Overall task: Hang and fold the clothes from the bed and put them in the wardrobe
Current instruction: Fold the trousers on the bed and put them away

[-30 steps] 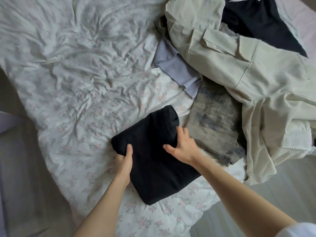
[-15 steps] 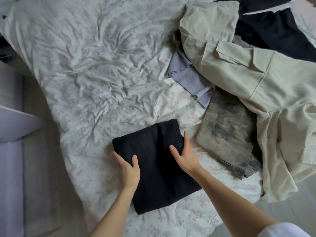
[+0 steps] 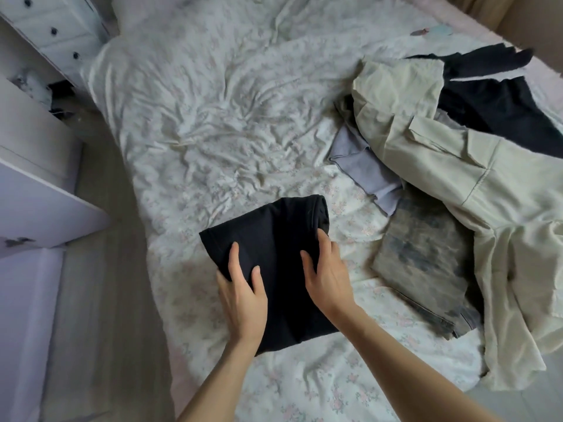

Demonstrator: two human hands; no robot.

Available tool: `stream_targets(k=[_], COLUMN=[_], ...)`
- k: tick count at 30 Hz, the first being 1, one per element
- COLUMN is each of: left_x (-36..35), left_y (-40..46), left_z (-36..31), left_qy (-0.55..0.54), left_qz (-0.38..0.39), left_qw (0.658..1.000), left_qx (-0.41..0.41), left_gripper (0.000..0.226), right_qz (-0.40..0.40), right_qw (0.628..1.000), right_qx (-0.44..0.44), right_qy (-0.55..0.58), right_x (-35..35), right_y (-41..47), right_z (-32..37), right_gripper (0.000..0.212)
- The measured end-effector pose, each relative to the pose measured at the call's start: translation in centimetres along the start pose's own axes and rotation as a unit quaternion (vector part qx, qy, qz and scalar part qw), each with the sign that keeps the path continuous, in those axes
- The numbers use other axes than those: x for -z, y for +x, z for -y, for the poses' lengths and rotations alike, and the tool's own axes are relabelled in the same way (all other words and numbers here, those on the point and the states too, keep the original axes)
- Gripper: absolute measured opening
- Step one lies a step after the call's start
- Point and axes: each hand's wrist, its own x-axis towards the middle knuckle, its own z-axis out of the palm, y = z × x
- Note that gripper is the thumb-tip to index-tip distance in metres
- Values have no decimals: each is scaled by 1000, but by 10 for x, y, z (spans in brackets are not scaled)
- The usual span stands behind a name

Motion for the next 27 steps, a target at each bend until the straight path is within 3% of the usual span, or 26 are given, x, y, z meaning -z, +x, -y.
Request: stream_targets(k=[8,11,15,20,27], left_x=[144,219,330,464,587], left_y=[55,68,78,104,151], left_z=[-24,-15,12,57,87], left_qy=[-15,12,72,81,84], left_qz=[-185,-213,-272,-345,-386], left_qw=[975,964,927,888,884], left_qx=[-122,-157,-249,-294,-251], left_gripper=[53,50,47,58,56], right_qz=[-107,-141,-180,-154,-98], right_qw=[986,972,944,927,913], right_qx=[102,143,202,277,374], right_qy=[83,123,188,201,130], right_x=[-3,-18,-54,-101,-137], right_y=[-10,-37,-89,-138,-153], right_z=[158,238,354,473,598], right_gripper=[40,40,47,50,50])
